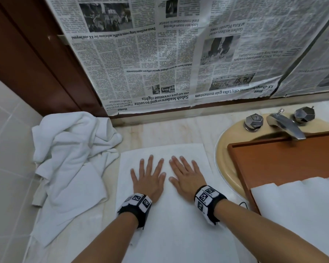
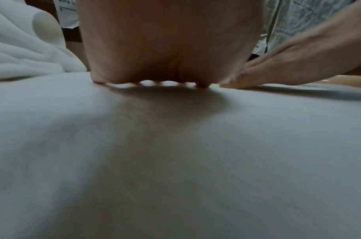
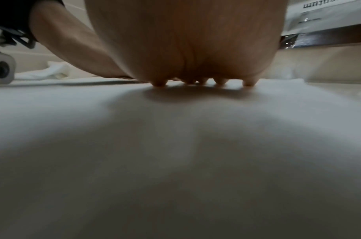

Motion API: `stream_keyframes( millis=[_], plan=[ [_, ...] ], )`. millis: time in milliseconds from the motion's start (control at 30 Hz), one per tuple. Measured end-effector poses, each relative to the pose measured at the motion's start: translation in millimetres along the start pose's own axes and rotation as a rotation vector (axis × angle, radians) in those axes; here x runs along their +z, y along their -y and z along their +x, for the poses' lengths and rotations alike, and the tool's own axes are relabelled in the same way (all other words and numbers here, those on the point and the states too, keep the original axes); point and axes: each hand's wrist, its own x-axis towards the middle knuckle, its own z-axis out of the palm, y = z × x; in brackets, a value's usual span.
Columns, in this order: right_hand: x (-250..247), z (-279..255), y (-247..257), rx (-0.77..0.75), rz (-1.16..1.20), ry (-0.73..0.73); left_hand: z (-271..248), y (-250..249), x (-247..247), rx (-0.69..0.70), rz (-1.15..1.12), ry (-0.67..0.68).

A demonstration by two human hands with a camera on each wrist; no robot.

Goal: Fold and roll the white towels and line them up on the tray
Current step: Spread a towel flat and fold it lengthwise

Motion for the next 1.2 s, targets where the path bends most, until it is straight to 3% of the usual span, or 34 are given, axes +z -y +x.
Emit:
stream_keyframes(
  millis=[233,733,867,1000,1100,1200],
  plan=[
    [-18,33,-40,0.111,0.041,0.008,45,21,-20,-0.028,-0.013,0.004],
    [-65,114,-87,0.125,0.077,-0.006,133,16,-46,-0.059,-0.003,0.03],
    [-81,85,-85,0.194,0.208,-0.097,126,9,-57,-0.018,-0.011,-0.006],
    [-77,4,-70,0.442,0.351,-0.224,119,-24,-74,0.185,-0.008,-0.171],
    [-64,-35,-58,0.591,0.35,-0.161,135,-73,-78,0.289,-0.165,-0.125],
    [-57,-41,-54,0.628,0.233,-0.136,154,-124,-76,0.266,-0.264,-0.033]
  ],
)
